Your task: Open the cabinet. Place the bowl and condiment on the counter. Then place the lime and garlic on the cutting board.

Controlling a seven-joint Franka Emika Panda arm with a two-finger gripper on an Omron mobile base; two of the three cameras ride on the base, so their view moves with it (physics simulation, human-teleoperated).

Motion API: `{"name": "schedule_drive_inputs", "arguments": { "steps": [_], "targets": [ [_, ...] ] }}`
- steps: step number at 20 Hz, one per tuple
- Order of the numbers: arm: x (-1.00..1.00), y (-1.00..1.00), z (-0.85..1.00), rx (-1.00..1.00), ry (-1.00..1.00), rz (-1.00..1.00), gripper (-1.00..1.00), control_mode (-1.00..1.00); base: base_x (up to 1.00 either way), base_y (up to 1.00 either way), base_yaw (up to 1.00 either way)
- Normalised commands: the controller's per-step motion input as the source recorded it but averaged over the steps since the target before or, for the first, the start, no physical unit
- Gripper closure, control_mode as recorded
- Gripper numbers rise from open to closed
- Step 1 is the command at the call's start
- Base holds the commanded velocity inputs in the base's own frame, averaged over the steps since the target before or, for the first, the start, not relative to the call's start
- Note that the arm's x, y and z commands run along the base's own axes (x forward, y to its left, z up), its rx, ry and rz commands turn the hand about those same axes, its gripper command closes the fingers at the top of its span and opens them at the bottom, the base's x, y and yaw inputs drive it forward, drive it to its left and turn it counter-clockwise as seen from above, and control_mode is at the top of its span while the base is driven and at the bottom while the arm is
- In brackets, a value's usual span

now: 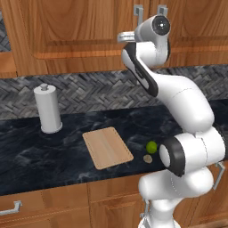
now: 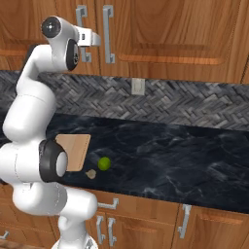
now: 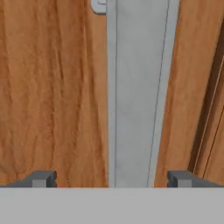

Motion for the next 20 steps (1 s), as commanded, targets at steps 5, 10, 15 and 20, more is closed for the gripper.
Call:
{"name": "schedule_drive_inputs", "arguments": {
  "steps": [5,10,15,20],
  "targets": [
    [0.34,0.0,-0.06,0.0,0.04,0.0,-1.0,-1.0,0.0,0.0,0.0],
    [0.25,0.05,-0.07,0.0,0.02,0.0,-1.0,-1.0,0.0,0.0,0.0],
    [0.1,0.43,-0.16,-0.08,0.0,0.0,1.0,-1.0,0.0,0.0,0.0],
    [0.38,0.23,-0.17,-0.01,0.0,0.0,1.0,-1.0,0.0,0.0,0.0]
  ]
}}
